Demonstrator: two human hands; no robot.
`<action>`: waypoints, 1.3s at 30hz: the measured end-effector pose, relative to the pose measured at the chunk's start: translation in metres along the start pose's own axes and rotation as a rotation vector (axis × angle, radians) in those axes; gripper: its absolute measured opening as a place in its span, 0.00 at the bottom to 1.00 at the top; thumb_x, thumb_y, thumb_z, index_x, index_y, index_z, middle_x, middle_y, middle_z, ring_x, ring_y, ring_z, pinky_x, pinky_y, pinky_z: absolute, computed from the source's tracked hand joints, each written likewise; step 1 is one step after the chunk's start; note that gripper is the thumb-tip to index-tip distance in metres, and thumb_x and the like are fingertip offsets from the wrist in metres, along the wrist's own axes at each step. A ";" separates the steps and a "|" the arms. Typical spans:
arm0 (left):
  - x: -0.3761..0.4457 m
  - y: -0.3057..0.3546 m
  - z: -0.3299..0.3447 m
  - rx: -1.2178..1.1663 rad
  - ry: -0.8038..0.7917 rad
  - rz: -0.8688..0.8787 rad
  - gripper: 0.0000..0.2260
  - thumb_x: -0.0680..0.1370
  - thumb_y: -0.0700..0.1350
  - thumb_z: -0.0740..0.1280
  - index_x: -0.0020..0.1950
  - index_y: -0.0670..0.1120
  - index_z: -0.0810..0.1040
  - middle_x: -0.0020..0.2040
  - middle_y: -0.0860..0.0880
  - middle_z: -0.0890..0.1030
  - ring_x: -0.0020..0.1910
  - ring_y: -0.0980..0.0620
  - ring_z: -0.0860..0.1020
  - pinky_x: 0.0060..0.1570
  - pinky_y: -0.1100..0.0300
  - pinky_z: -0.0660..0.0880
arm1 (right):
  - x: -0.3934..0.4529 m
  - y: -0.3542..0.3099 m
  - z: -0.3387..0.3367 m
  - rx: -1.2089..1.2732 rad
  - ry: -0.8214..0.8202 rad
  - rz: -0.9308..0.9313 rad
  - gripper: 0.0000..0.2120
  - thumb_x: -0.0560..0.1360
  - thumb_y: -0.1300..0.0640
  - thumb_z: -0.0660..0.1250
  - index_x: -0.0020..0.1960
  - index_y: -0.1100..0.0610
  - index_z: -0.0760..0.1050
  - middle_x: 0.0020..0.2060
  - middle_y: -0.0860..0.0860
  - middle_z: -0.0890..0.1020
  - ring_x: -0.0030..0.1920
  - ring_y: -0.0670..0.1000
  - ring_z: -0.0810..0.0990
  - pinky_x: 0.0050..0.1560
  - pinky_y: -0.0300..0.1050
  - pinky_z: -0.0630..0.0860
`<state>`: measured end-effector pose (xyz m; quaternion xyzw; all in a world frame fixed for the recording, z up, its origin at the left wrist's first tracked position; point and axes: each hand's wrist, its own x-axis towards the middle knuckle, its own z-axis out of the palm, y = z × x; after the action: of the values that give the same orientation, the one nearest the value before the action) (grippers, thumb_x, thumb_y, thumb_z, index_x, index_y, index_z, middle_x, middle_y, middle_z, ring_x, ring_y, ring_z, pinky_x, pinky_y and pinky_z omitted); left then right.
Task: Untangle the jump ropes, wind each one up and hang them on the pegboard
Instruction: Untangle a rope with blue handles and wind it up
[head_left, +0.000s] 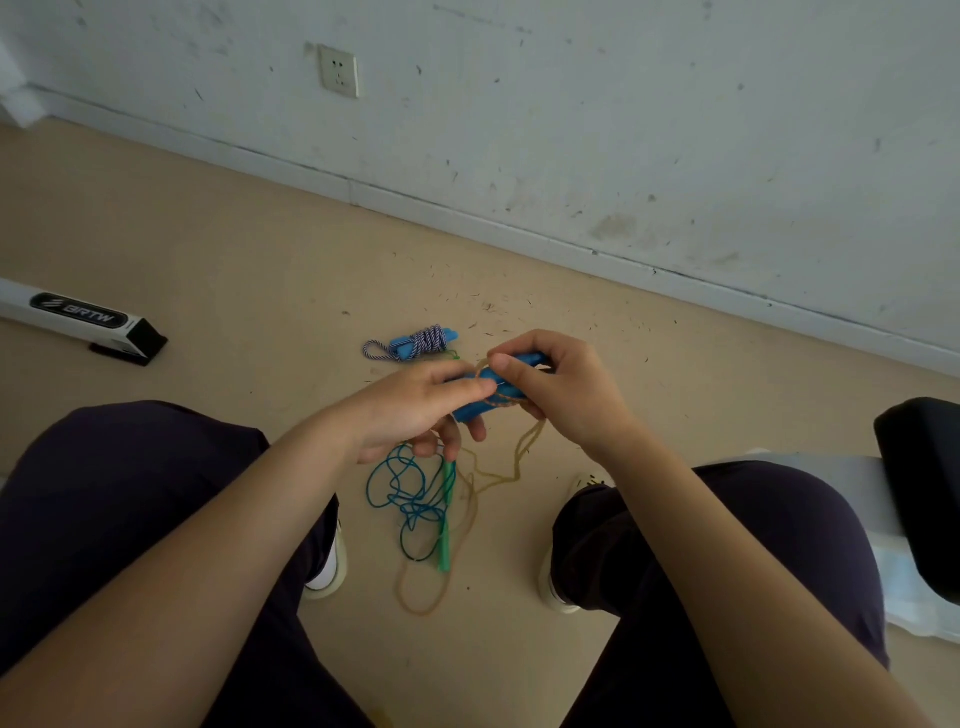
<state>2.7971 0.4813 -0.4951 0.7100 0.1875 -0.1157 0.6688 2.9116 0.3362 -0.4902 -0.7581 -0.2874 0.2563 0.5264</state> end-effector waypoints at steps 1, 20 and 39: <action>0.000 0.000 0.001 0.009 -0.013 0.000 0.17 0.82 0.57 0.62 0.63 0.47 0.76 0.39 0.47 0.79 0.29 0.52 0.73 0.24 0.64 0.61 | 0.000 0.000 0.000 -0.013 -0.004 -0.004 0.06 0.77 0.56 0.70 0.50 0.59 0.81 0.32 0.49 0.78 0.26 0.47 0.71 0.27 0.39 0.69; 0.002 -0.001 0.002 -0.164 -0.027 0.166 0.14 0.81 0.45 0.60 0.62 0.38 0.74 0.38 0.46 0.75 0.28 0.54 0.67 0.25 0.64 0.59 | 0.002 0.000 -0.001 0.298 -0.165 0.019 0.15 0.76 0.55 0.70 0.53 0.67 0.76 0.40 0.61 0.80 0.38 0.57 0.77 0.36 0.46 0.74; 0.008 -0.006 -0.007 -0.307 0.173 0.287 0.06 0.84 0.42 0.59 0.61 0.49 0.71 0.37 0.46 0.76 0.28 0.54 0.68 0.26 0.64 0.63 | -0.001 0.009 0.010 -0.062 -0.216 0.014 0.08 0.84 0.56 0.57 0.60 0.58 0.69 0.22 0.45 0.70 0.23 0.45 0.66 0.26 0.37 0.65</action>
<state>2.8013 0.4899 -0.5037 0.6264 0.1568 0.0717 0.7602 2.9057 0.3394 -0.5013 -0.7440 -0.3448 0.3313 0.4667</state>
